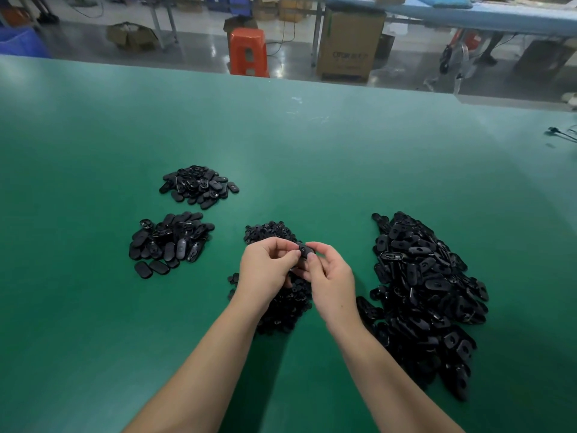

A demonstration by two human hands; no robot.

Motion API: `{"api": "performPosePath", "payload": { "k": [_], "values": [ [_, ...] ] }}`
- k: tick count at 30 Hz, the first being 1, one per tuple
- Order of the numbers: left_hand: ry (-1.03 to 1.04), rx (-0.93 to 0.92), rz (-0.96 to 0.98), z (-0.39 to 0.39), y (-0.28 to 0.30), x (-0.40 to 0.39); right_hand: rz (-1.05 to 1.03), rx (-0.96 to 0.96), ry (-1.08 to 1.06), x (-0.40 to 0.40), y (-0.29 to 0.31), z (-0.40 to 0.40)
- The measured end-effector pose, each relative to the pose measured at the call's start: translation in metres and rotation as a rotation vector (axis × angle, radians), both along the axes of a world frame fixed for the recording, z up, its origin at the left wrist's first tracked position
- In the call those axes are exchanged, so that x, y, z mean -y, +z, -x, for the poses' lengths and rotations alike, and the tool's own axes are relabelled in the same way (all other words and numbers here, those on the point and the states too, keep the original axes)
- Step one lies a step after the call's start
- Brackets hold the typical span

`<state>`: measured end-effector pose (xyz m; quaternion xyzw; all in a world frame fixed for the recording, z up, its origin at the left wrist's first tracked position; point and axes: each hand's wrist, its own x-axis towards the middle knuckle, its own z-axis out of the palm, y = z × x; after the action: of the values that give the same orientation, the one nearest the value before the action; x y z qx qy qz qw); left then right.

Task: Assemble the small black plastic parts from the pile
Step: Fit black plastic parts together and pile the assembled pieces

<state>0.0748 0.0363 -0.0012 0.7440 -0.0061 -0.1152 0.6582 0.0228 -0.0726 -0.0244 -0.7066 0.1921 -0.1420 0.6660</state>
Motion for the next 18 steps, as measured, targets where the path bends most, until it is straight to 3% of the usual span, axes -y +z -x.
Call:
{"api": "performPosePath", "payload": {
  "k": [8,13,18],
  "values": [
    [0.008,0.044,-0.059,0.0036,0.0013,0.0071,0.078,-0.016,0.023,0.0045,0.0000,0.0052],
    [0.029,0.166,-0.191,0.0025,-0.0025,0.0074,-0.027,0.014,0.031,0.0075,0.0002,0.0069],
    [-0.021,0.004,0.040,0.0008,-0.0005,0.0036,-0.302,0.080,0.073,0.0101,0.0067,0.0071]
  ]
}}
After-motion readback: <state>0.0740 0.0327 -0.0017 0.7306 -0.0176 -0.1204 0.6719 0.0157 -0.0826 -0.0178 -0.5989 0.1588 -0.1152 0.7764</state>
